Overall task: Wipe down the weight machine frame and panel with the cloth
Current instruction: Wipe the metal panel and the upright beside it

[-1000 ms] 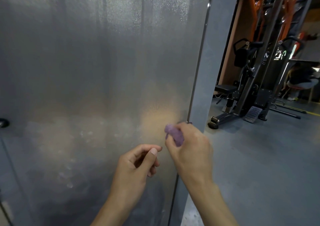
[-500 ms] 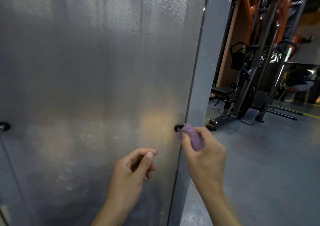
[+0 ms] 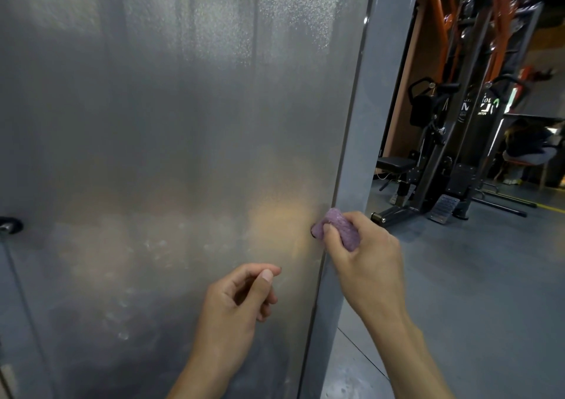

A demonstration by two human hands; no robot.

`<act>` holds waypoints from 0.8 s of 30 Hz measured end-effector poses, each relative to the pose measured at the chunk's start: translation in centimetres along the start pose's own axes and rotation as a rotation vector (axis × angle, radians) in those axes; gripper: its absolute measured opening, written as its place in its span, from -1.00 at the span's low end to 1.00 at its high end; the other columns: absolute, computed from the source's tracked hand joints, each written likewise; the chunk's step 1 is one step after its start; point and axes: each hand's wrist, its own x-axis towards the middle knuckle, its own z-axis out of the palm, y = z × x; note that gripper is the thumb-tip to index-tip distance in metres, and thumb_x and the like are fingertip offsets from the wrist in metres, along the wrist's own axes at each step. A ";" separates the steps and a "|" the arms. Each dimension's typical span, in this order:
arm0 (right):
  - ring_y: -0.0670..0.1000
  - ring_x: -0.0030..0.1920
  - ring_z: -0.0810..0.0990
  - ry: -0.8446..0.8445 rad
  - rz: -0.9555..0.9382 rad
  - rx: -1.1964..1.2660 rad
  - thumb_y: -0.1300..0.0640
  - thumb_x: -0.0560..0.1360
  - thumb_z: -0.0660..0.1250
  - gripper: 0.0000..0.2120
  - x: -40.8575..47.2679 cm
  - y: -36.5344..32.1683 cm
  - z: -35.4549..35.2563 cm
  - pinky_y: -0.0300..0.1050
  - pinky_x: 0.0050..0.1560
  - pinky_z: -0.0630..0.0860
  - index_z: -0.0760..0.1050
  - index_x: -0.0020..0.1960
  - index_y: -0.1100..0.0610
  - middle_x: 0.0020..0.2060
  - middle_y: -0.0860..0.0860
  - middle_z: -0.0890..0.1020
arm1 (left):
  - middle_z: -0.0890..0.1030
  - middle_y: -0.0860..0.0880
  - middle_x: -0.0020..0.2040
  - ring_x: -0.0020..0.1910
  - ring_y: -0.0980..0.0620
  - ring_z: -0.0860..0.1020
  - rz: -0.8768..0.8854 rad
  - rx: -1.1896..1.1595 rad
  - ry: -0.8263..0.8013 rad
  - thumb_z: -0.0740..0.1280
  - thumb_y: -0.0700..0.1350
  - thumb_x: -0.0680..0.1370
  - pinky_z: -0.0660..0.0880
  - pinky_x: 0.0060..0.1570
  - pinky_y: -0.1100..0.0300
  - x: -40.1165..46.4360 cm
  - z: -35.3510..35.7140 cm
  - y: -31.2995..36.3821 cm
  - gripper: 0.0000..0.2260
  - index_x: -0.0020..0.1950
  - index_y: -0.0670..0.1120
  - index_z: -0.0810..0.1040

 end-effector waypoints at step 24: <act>0.08 -0.25 0.50 -0.190 -0.996 -0.544 0.03 0.68 0.26 -0.84 5.7 -0.7 -1.2 0.03 -0.25 0.41 0.59 0.03 0.04 -0.15 0.02 0.51 | 0.57 -0.05 -0.41 -0.45 0.07 0.45 0.010 -0.065 0.029 0.30 -0.32 0.63 0.37 -0.45 0.30 0.2 -1.4 1.8 -0.81 -0.07 -0.17 0.69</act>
